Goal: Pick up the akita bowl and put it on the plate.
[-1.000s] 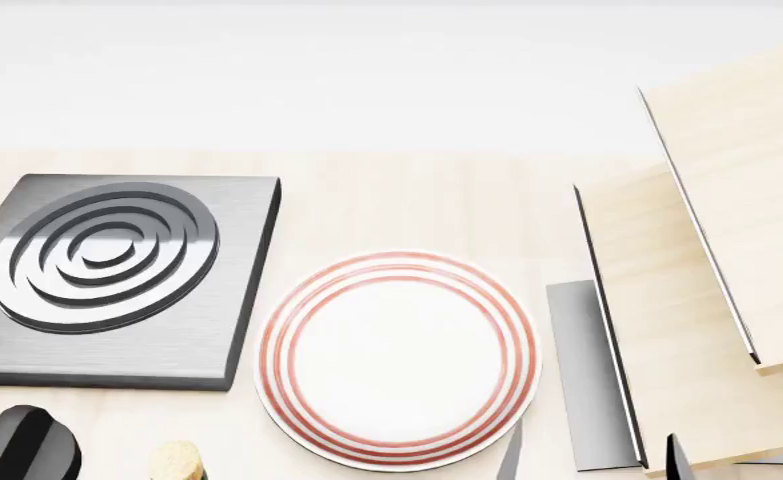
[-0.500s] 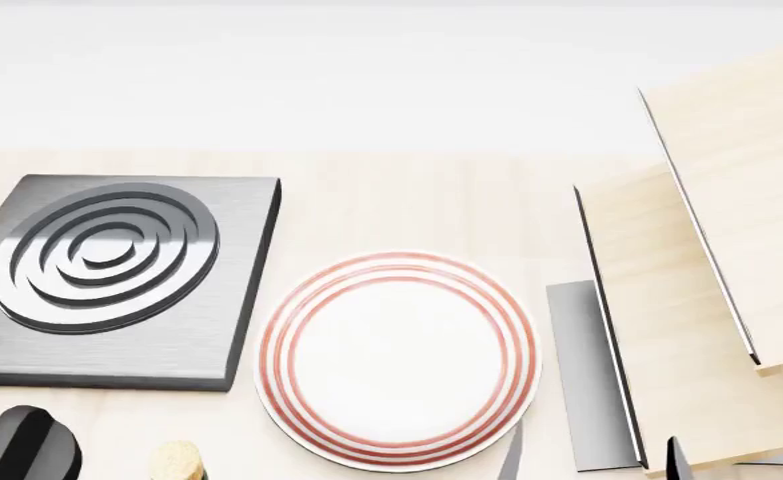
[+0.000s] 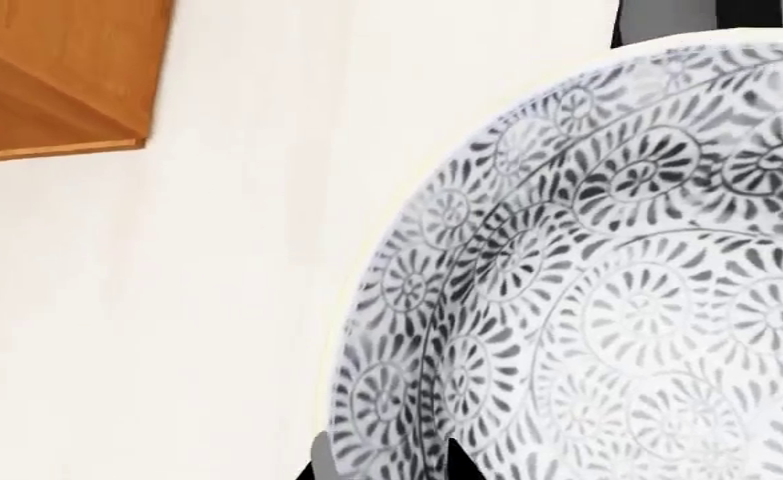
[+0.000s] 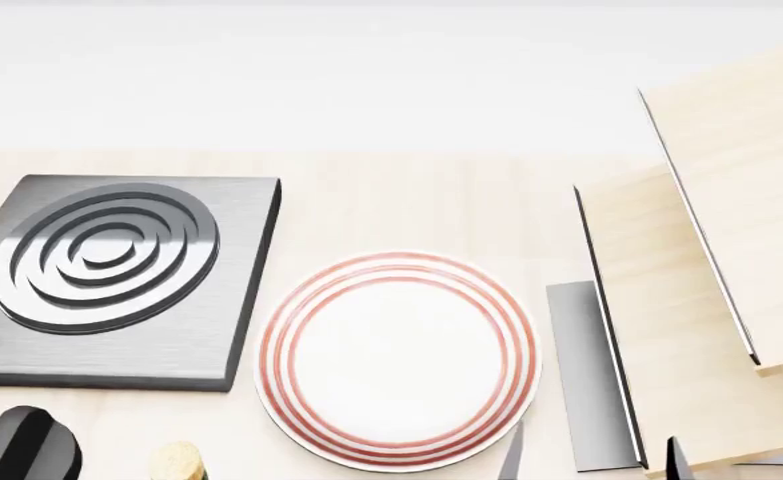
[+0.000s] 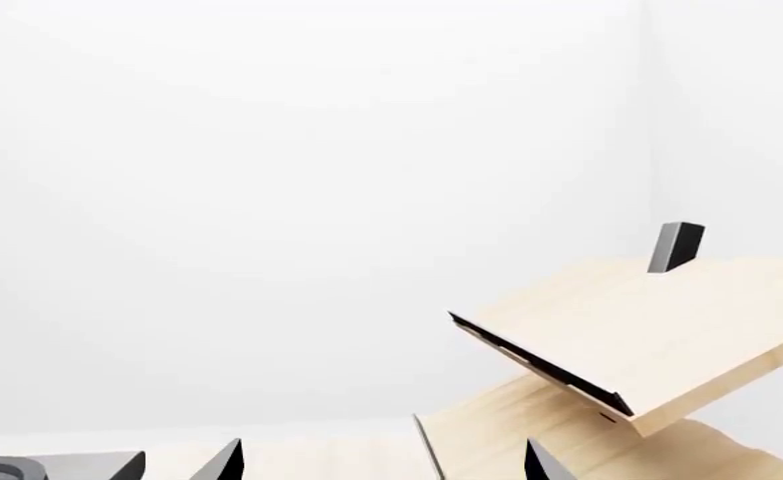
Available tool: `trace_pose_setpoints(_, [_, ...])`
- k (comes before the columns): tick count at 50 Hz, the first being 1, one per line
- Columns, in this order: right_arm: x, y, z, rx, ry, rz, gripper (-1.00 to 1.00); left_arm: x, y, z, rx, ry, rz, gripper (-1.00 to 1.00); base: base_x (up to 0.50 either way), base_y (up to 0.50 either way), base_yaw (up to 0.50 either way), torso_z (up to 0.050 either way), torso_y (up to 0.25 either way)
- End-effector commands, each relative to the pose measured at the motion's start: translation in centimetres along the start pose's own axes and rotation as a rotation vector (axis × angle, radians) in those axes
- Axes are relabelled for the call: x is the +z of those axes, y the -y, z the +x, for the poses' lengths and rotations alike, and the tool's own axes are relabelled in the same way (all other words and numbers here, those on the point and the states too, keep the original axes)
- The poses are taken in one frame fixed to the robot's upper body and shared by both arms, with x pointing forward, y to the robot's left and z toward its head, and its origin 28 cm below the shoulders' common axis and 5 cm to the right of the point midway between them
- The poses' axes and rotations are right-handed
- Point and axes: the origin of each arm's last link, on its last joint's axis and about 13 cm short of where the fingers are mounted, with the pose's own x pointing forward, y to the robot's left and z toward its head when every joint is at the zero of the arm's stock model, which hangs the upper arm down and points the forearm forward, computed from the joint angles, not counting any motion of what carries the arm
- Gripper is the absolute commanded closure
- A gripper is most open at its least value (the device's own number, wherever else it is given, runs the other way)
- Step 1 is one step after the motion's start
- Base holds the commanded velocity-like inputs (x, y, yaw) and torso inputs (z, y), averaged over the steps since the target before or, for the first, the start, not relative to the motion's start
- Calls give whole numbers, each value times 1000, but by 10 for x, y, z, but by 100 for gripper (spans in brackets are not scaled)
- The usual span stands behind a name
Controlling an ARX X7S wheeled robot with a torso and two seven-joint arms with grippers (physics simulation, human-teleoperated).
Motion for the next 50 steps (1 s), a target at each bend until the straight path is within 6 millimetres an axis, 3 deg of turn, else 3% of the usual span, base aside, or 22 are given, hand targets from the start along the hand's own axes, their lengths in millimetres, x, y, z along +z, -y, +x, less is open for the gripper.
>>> trace_pose_setpoints(1, [-1,0,1,2,-2,0,-100,-1,1,-4,-40,28,15,100,0,0,0,-10,0])
trace_pose_setpoints(24, [-2,-1,1,0,-6,1,-100,5,-15,-31,48,190,11,100,0,0,0,0,0])
trace_pose_setpoints(41, [-4,-1,2,1,-11,-1,-100,46,-26,-57,81,469,-64,100,0,0,0,0,0])
trace_pose_setpoints(50, [-4,-1,2,1,-12,-3,-100,55,-26,-70,90,585,-70,100,0,0,0,0,0])
